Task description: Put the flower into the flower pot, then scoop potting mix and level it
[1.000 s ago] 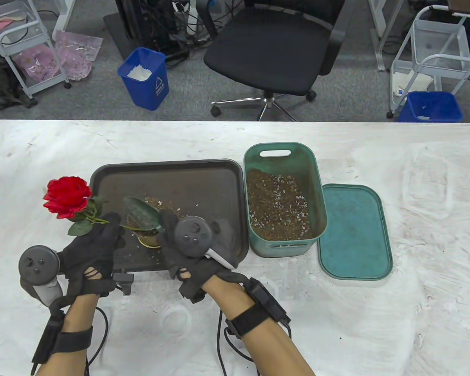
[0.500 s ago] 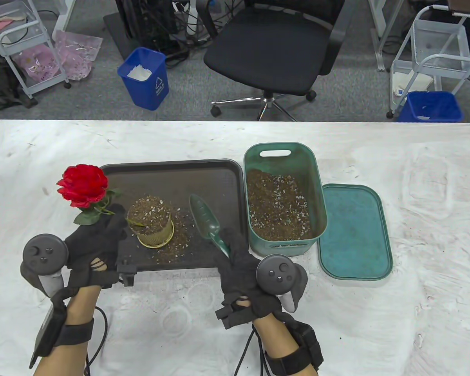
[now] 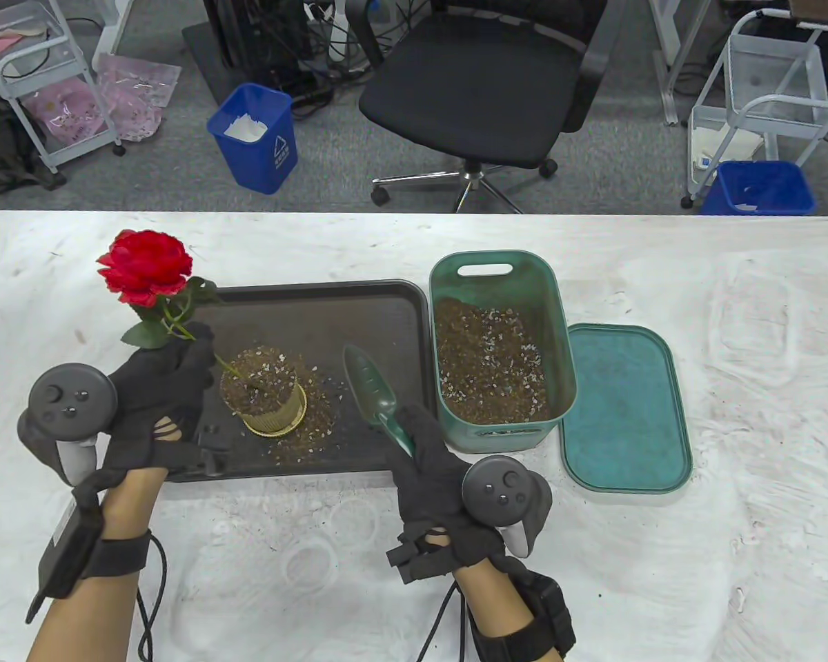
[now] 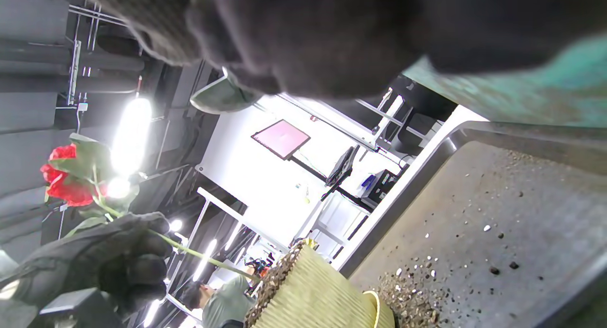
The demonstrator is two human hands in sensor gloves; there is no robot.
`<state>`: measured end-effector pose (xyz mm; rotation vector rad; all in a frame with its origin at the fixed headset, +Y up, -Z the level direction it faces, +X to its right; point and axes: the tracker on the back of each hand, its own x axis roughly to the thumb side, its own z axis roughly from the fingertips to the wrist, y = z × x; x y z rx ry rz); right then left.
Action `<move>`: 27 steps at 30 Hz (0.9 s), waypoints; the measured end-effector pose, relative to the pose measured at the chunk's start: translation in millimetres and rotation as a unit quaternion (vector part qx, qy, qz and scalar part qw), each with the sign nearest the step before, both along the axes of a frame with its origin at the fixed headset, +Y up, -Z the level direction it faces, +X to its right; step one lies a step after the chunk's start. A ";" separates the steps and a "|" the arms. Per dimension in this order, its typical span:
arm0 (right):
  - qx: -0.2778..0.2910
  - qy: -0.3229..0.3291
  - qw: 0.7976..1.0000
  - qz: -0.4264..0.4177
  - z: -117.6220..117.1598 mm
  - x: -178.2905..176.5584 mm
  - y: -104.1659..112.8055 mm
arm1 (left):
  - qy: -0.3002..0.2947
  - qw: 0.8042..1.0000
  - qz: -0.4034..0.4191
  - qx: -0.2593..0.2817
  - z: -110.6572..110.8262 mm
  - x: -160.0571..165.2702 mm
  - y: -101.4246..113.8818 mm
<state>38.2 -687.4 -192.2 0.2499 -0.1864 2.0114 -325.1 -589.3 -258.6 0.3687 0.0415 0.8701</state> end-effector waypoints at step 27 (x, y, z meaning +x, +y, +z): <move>-0.011 0.013 1.000 0.025 1.2 -8.0 -4.4 | 0.005 0.994 -0.104 0.013 -27.7 16.8 11.6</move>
